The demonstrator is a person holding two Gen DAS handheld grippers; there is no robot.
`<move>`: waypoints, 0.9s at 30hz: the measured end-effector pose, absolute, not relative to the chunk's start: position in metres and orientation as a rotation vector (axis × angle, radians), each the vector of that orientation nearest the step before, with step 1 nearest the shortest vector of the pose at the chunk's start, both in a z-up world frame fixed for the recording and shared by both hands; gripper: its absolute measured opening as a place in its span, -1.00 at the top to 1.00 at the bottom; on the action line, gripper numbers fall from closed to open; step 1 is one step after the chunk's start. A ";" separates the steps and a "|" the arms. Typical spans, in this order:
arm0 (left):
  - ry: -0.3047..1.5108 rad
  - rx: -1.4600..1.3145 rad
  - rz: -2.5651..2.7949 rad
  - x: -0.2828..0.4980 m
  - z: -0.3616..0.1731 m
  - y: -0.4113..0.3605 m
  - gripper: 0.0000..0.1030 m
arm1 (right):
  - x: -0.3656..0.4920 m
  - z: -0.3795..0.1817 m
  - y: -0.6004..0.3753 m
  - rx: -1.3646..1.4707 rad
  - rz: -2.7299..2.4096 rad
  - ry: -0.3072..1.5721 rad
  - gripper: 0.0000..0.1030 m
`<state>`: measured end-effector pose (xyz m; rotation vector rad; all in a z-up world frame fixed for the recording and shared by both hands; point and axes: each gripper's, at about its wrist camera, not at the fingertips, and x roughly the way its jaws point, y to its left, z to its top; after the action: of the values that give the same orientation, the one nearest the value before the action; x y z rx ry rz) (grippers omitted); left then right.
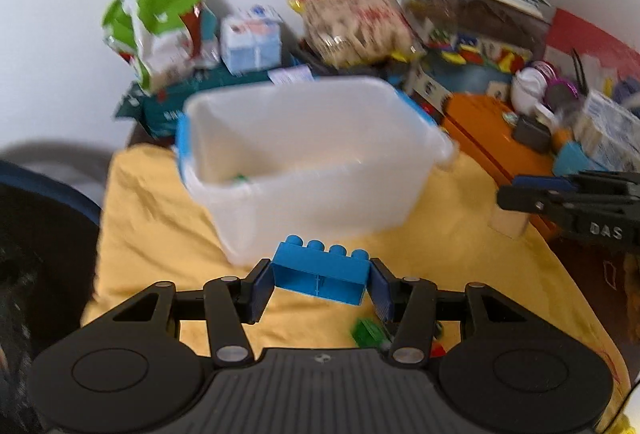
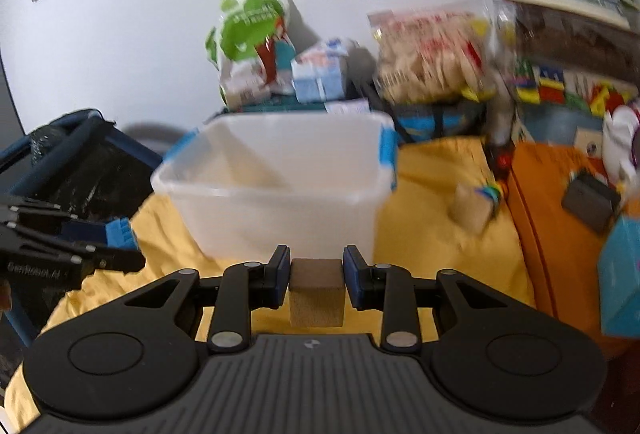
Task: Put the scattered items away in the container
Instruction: 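Carry the tan cube and blue brick over the bin, then open both tools to drop the cube and brick into the bin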
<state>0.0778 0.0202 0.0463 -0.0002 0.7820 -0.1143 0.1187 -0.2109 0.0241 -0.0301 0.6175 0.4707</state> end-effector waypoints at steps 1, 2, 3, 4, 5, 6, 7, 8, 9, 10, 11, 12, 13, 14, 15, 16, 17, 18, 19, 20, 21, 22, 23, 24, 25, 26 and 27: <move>0.778 0.001 -0.108 0.082 0.052 0.022 -0.05 | 0.121 0.027 -0.209 -0.029 0.476 0.614 0.37; 0.774 0.003 -0.103 0.086 0.057 0.024 -0.05 | 0.125 0.031 -0.207 -0.027 0.481 0.612 0.37; 0.768 0.003 -0.099 0.090 0.062 0.026 -0.05 | 0.128 0.034 -0.204 -0.024 0.485 0.610 0.37; 0.762 0.001 -0.094 0.094 0.067 0.027 -0.05 | 0.131 0.037 -0.202 -0.022 0.490 0.608 0.37; 0.758 -0.005 -0.089 0.099 0.073 0.029 -0.05 | 0.134 0.041 -0.199 -0.022 0.495 0.604 0.37; 0.755 -0.012 -0.086 0.104 0.079 0.030 -0.05 | 0.138 0.046 -0.195 -0.023 0.500 0.598 0.37; 0.754 -0.020 -0.088 0.109 0.084 0.032 -0.05 | 0.141 0.051 -0.192 -0.023 0.505 0.591 0.37; 0.751 -0.026 -0.090 0.116 0.089 0.034 -0.05 | 0.145 0.055 -0.189 -0.023 0.510 0.585 0.37; 0.749 -0.028 -0.090 0.122 0.094 0.035 -0.05 | 0.151 0.061 -0.183 -0.026 0.517 0.580 0.37; 0.749 -0.029 -0.091 0.128 0.098 0.036 -0.05 | 0.155 0.064 -0.180 -0.028 0.521 0.575 0.37; 0.747 -0.031 -0.092 0.134 0.101 0.037 -0.05 | 0.161 0.068 -0.175 -0.030 0.527 0.570 0.37; 0.746 -0.032 -0.091 0.140 0.104 0.038 -0.05 | 0.166 0.071 -0.170 -0.038 0.533 0.567 0.37; 0.747 -0.033 -0.090 0.146 0.106 0.039 -0.05 | 0.172 0.073 -0.166 -0.044 0.535 0.566 0.37; 0.753 -0.038 -0.090 0.154 0.107 0.040 -0.05 | 0.178 0.074 -0.162 -0.047 0.537 0.568 0.37; 0.760 -0.044 -0.090 0.161 0.107 0.042 -0.05 | 0.187 0.074 -0.158 -0.050 0.538 0.575 0.37; 0.768 -0.049 -0.086 0.169 0.106 0.044 -0.05 | 0.193 0.072 -0.155 -0.052 0.536 0.583 0.37; 0.778 -0.056 -0.080 0.176 0.104 0.046 -0.05 | 0.200 0.069 -0.153 -0.050 0.530 0.596 0.37; 0.789 -0.066 -0.076 0.183 0.102 0.048 -0.05 | 0.208 0.066 -0.152 -0.049 0.523 0.611 0.37; 0.799 -0.072 -0.073 0.190 0.099 0.050 -0.05 | 0.214 0.063 -0.151 -0.048 0.515 0.625 0.37; 0.806 -0.071 -0.067 0.196 0.096 0.051 -0.05 | 0.220 0.059 -0.151 -0.045 0.506 0.641 0.37; 0.813 -0.067 -0.061 0.201 0.093 0.052 -0.05 | 0.228 0.055 -0.151 -0.039 0.498 0.661 0.37; 0.821 -0.066 -0.059 0.207 0.091 0.052 -0.05 | 0.234 0.051 -0.151 -0.036 0.491 0.677 0.37; 0.830 -0.067 -0.058 0.212 0.088 0.053 -0.05 | 0.240 0.048 -0.151 -0.039 0.484 0.691 0.37; 0.839 -0.066 -0.056 0.217 0.085 0.053 -0.05 | 0.245 0.043 -0.150 -0.043 0.477 0.705 0.37; 0.848 -0.062 -0.053 0.222 0.082 0.054 -0.05 | 0.251 0.040 -0.150 -0.044 0.471 0.719 0.37; 0.858 -0.058 -0.052 0.228 0.078 0.054 -0.05 | 0.256 0.036 -0.149 -0.044 0.463 0.733 0.37; 0.874 -0.055 -0.052 0.233 0.074 0.055 -0.05 | 0.261 0.032 -0.148 -0.048 0.457 0.748 0.37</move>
<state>0.2329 0.0548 0.0736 -0.0552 0.8741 -0.0517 0.2605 -0.1483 0.0322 -0.0482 0.7476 0.4566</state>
